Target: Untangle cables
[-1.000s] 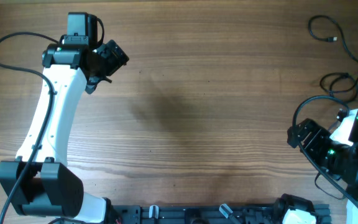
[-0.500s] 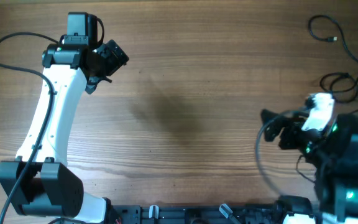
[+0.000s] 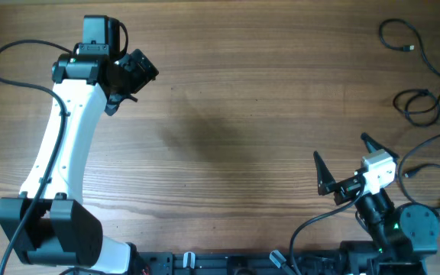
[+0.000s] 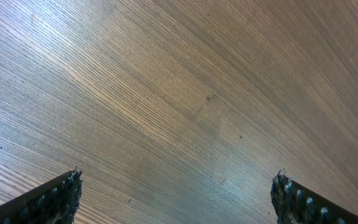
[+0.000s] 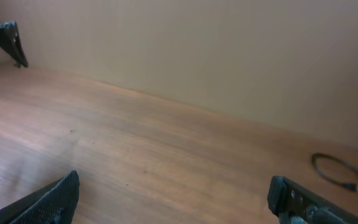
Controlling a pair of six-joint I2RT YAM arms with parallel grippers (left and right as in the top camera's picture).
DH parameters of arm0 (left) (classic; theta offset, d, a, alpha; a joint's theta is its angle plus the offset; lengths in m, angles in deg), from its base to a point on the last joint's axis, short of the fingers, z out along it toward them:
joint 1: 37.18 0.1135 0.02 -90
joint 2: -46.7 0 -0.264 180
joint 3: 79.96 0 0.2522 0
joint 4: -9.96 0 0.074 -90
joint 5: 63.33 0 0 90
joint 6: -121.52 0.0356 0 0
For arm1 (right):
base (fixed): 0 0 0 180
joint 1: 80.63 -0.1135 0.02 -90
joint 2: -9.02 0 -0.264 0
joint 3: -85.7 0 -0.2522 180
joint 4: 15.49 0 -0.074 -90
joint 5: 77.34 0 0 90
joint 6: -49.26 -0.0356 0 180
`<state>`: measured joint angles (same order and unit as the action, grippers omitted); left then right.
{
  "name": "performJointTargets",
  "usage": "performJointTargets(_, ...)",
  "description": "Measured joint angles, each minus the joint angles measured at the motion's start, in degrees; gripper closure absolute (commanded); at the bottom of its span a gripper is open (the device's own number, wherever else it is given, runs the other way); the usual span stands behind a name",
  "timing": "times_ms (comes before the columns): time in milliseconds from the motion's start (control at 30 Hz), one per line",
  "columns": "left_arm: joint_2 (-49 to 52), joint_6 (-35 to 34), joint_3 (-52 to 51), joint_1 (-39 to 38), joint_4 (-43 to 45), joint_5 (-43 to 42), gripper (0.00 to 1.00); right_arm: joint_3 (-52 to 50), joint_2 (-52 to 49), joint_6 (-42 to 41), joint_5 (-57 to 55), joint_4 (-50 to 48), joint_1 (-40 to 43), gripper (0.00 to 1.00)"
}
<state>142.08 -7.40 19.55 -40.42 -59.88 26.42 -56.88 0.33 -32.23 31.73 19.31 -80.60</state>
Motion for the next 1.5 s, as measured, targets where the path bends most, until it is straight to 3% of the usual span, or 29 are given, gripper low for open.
performJointTargets(200, 0.0, 0.0, 0.0, 0.0, 0.0, 0.0, 0.0, -9.7, 7.1, 1.9, -0.9, -11.9, 0.0, 0.0)
performJointTargets(400, 0.0, 0.0, 0.0, 0.0, 0.0, 0.0, 0.0, -16.0, 7.6, 0.7, -1.9, -19.7, 0.0, 0.0)
performJointTargets(833, 0.0, 0.0, 0.0, 0.0, 0.0, 0.0, 0.0, -17.2, 7.6, -1.3, -7.8, -25.2, 0.0, 0.0)
performJointTargets(1000, 0.0, 0.0, 0.0, 0.0, 0.0, 0.0, 0.0, -22.0, 7.8, -1.1, -7.8, -35.4, 0.0, 0.0)
performJointTargets(1133, 0.0, 0.0, 0.0, 0.0, 0.0, 0.0, 0.0, -23.3, 7.8, -0.5, -7.8, -33.2, 0.0, 0.0)
performJointTargets(1300, 0.0, 0.0, 0.0, 0.0, 0.0, 0.0, 0.0, -23.3, 7.9, -0.3, -7.8, -21.6, 0.0, 0.0)
performJointTargets(1500, 0.0, 0.0, 0.0, 0.0, 0.0, 0.0, 0.0, -23.3, 7.9, -0.3, -8.0, -21.4, 0.0, 0.0)
